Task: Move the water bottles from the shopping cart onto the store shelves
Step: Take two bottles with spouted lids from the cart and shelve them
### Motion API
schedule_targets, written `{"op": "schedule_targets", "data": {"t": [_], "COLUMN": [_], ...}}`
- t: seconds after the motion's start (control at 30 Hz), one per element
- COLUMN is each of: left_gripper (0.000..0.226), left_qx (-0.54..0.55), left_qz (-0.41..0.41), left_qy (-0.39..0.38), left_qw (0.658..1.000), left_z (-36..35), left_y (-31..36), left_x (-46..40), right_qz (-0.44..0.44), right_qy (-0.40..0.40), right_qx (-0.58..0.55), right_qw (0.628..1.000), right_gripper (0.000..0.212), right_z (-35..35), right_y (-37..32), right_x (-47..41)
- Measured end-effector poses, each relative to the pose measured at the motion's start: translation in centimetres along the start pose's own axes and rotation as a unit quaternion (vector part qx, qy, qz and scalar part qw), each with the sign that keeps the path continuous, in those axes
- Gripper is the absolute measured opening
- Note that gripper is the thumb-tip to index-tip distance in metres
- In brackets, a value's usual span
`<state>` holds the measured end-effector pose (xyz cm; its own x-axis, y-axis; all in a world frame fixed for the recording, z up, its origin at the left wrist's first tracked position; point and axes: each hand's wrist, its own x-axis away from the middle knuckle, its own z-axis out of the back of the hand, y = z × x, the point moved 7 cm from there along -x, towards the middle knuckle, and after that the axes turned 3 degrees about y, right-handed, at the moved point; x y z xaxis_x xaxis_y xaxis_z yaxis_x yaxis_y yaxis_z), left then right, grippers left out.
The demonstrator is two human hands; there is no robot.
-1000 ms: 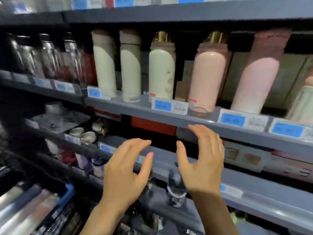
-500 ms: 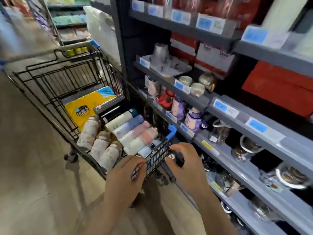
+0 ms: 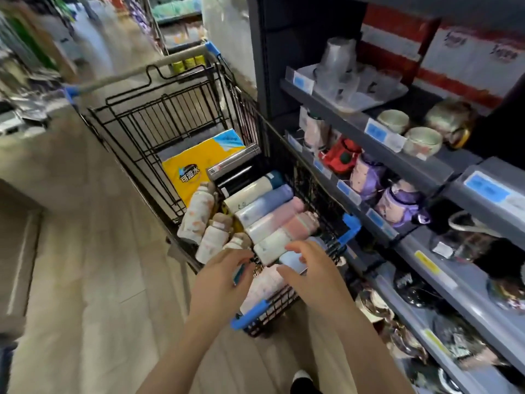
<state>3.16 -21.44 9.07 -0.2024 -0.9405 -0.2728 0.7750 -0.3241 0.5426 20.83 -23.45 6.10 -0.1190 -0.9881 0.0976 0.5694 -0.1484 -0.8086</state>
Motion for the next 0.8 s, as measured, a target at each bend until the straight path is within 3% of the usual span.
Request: {"op": "schedule_targets", "data": {"t": [0.17, 0.3, 0.43, 0.63, 0.8], "left_gripper": [0.039, 0.025, 0.041, 0.084, 0.095], "left_qx": [-0.005, -0.034, -0.031, -0.098, -0.078], "left_qz": [0.02, 0.066, 0.109, 0.12, 0.173], "left_qy": [-0.049, -0.052, -0.098, -0.249, -0.31], "left_qw": [0.999, 0.996, 0.989, 0.956, 0.932], "left_z": [-1.3, -0.7, -1.5, -6.7, -10.7], "left_y": [-3.1, -9.8, -17.2, -25.5, -28.5], "left_x": [-3.3, -7.7, -13.5, -21.7, -24.5], "right_qz": [-0.061, -0.07, -0.131, -0.216, -0.254], "right_qy": [-0.018, -0.046, -0.025, 0.032, 0.039], "right_qx": [-0.034, -0.024, -0.021, -0.014, -0.007], "right_qw": [0.997, 0.996, 0.991, 0.976, 0.966], "right_gripper": [0.03, 0.038, 0.042, 0.046, 0.042], "right_z": [-2.2, -5.3, -8.9, -15.7, -19.2], "right_y": [1.2, 0.3, 0.2, -1.8, -4.0], "right_x": [-2.6, -5.9, -9.6, -15.8, -17.6]}}
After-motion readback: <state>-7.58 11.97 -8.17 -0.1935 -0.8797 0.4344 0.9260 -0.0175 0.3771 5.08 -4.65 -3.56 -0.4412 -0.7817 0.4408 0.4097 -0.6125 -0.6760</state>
